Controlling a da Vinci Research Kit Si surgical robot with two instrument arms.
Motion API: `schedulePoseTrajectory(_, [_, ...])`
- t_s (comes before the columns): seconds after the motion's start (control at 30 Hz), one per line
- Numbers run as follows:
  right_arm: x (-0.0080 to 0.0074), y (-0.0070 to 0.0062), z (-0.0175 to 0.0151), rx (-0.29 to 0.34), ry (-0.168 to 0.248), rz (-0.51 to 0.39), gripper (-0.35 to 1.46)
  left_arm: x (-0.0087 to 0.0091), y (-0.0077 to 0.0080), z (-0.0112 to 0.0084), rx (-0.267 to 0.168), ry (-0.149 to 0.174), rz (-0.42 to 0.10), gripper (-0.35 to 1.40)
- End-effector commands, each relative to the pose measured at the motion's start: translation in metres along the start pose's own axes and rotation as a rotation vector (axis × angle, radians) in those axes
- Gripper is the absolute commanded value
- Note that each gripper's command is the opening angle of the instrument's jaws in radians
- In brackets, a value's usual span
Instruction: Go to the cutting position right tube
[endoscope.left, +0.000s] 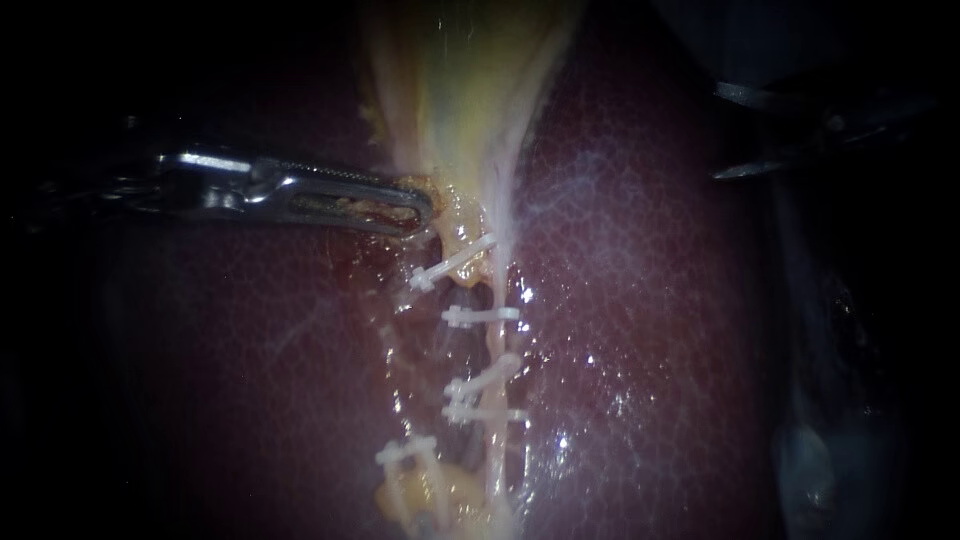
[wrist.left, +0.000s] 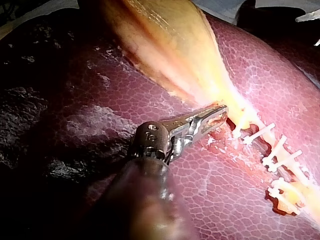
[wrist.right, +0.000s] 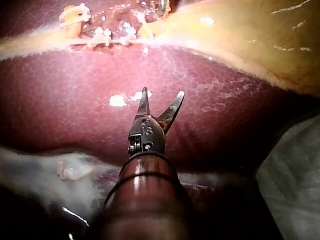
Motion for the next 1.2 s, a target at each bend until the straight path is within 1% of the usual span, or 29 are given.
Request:
schedulePoseTrajectory(0.03, [0.0000, 0.0000, 0.0000, -0.001, 0.000, 0.001, 1.32, 0.0000, 0.0000, 0.0000, 0.001, 0.000, 0.000, -0.35])
schedulePoseTrajectory(0.17, [0.0000, 0.0000, 0.0000, -0.001, 0.000, 0.001, 1.32, -0.0004, 0.0000, -0.0008, 0.007, 0.002, -0.002, -0.35])
schedulePoseTrajectory(0.27, [0.0000, 0.0000, 0.0000, -0.001, 0.000, 0.001, 1.32, -0.0009, 0.0001, -0.0023, -0.001, 0.000, -0.005, -0.35])
schedulePoseTrajectory(0.33, [0.0000, 0.0000, 0.0000, -0.001, 0.000, 0.001, 1.32, -0.0018, 0.0002, -0.0039, -0.013, 0.001, -0.012, -0.35])
schedulePoseTrajectory(0.43, [0.0000, 0.0000, 0.0001, 0.001, 0.001, 0.001, 1.32, -0.0035, 0.0003, -0.0063, -0.028, -0.026, -0.024, -0.35])
schedulePoseTrajectory(0.53, [0.0000, 0.0000, 0.0001, 0.001, 0.001, 0.001, 1.32, -0.0048, 0.0002, -0.0085, -0.046, -0.040, -0.018, -0.35])
schedulePoseTrajectory(0.63, [0.0001, 0.0000, 0.0001, 0.001, 0.001, 0.001, 1.32, -0.0054, 0.0002, -0.0097, -0.052, -0.050, -0.018, -0.35])
schedulePoseTrajectory(0.83, [0.0005, -0.0003, 0.0004, 0.014, 0.012, 0.001, 1.37, -0.0054, 0.0000, -0.0099, -0.053, -0.050, -0.019, -0.35])
schedulePoseTrajectory(0.87, [0.0005, -0.0005, 0.0005, 0.017, 0.014, 0.024, 1.39, -0.0054, 0.0000, -0.0099, -0.053, -0.050, -0.019, -0.35])
schedulePoseTrajectory(1.0, [0.0010, -0.0019, 0.0008, 0.066, 0.048, 0.128, 1.37, -0.0054, -0.0001, -0.0099, -0.054, -0.050, -0.020, -0.35])
schedulePoseTrajectory(1.07, [0.0013, -0.0026, 0.0011, 0.087, 0.048, 0.146, 1.36, -0.0054, -0.0001, -0.0099, -0.054, -0.050, -0.019, -0.35])
schedulePoseTrajectory(1.1, [0.0015, -0.0030, 0.0014, 0.106, 0.036, 0.158, 1.34, -0.0054, -0.0001, -0.0099, -0.055, -0.050, -0.019, -0.35])
schedulePoseTrajectory(1.17, [0.0016, -0.0038, 0.0019, 0.127, 0.028, 0.181, 1.34, -0.0053, -0.0001, -0.0099, -0.055, -0.050, -0.019, -0.35])
schedulePoseTrajectory(1.2, [0.0017, -0.0044, 0.0023, 0.147, 0.026, 0.203, 1.32, -0.0053, -0.0001, -0.0099, -0.055, -0.050, -0.019, -0.35])
